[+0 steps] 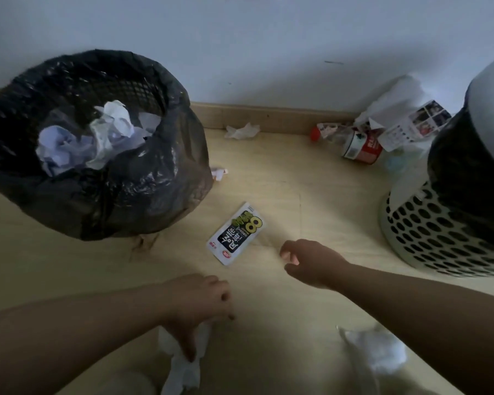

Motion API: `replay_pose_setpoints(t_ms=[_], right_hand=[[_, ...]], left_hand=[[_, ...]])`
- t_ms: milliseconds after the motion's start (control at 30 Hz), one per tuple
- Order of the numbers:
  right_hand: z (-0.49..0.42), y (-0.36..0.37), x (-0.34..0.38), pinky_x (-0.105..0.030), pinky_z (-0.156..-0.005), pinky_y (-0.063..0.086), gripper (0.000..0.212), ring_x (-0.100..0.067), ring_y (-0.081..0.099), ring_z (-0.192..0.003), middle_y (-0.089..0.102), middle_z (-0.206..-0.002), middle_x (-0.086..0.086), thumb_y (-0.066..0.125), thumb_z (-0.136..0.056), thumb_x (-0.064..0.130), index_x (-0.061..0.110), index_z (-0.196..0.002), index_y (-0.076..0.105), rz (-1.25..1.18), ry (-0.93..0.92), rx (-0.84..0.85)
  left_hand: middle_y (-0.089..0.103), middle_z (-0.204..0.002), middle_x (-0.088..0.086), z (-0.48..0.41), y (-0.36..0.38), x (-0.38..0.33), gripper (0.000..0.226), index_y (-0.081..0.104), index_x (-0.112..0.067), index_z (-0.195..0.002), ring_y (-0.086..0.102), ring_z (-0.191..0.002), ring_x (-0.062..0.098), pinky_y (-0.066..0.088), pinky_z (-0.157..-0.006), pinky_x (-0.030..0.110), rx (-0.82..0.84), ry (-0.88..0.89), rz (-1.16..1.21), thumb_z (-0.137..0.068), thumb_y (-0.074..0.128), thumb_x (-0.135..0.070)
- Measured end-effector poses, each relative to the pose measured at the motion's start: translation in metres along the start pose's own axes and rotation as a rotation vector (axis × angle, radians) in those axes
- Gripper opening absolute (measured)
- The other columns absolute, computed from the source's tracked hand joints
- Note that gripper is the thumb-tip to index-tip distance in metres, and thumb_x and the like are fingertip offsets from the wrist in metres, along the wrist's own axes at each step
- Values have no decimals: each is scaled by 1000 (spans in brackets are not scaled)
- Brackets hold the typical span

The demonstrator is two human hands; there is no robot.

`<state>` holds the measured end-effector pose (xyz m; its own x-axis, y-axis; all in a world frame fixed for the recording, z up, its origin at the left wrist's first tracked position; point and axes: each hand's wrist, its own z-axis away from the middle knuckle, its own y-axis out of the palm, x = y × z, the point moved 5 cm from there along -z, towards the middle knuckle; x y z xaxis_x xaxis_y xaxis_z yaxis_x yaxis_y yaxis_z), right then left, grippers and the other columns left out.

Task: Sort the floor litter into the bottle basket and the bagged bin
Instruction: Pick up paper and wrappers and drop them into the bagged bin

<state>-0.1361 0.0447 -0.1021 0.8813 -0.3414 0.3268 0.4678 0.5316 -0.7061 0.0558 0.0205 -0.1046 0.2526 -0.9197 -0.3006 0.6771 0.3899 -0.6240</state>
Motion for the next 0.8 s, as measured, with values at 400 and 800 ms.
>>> replay_pose_setpoints(t_ms=[400, 800], right_hand=[[17, 13, -42, -26, -89, 42, 29, -15, 53, -111, 53, -123, 5, 46, -93, 28, 26, -122, 50, 12, -74, -12], [75, 40, -84, -34, -91, 40, 70, -27, 47, -116, 45, -133, -5, 75, -67, 47, 27, -127, 46, 423, -461, 216]], left_hand=[[43, -124, 9, -42, 3, -2, 30, 50, -13, -118, 46, -110, 30, 31, -72, 34, 59, -38, -110, -91, 51, -24], [44, -87, -5, -101, -66, -4, 11, 42, -20, -86, 47, -85, 16, 34, -70, 26, -512, -313, 612, -95, 43, -26]])
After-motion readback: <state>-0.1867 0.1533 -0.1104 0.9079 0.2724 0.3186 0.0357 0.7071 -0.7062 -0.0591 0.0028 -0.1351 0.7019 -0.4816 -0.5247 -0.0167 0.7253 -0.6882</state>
